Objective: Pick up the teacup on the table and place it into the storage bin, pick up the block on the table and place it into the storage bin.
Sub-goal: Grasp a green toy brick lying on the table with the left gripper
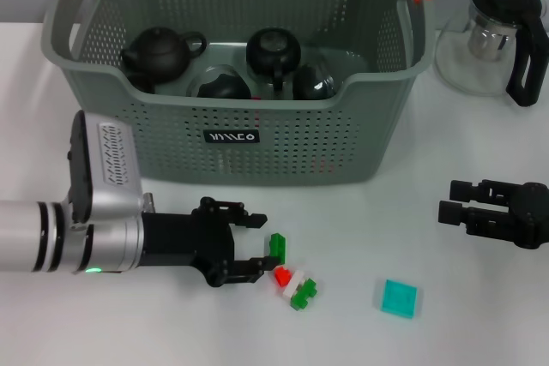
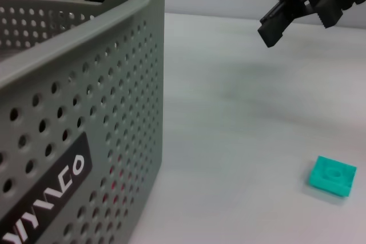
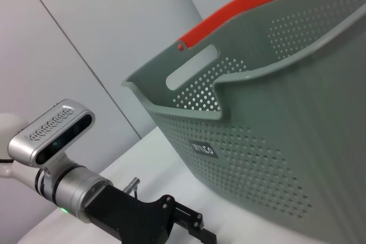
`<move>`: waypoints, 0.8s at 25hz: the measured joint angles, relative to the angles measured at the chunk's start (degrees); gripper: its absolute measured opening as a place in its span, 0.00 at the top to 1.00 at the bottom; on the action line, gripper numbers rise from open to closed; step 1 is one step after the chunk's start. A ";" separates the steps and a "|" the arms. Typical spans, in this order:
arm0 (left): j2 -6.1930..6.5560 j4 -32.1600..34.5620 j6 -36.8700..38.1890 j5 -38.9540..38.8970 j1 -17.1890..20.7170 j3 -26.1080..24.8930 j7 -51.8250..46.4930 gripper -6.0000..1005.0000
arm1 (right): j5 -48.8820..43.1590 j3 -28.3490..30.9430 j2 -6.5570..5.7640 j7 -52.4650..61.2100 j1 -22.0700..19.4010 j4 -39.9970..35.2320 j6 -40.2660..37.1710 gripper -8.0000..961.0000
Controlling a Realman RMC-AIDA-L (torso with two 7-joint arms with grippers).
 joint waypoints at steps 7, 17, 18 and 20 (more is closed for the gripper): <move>-0.02 -3.05 -2.72 -0.46 -2.12 0.20 1.16 0.39 | 0.00 -0.07 0.11 0.00 0.04 0.00 0.03 0.29; -0.01 -4.69 -5.36 -0.12 -2.80 3.14 1.84 0.39 | 0.00 -0.09 0.01 0.00 -0.01 0.00 0.01 0.28; -0.01 -4.66 -5.18 -0.11 -2.71 3.14 1.84 0.39 | 0.00 -0.07 -0.01 0.00 -0.03 -0.01 0.01 0.28; -0.01 -4.47 -4.81 -0.08 -2.57 3.03 1.85 0.39 | 0.00 -0.04 -0.01 0.00 -0.07 0.00 0.02 0.29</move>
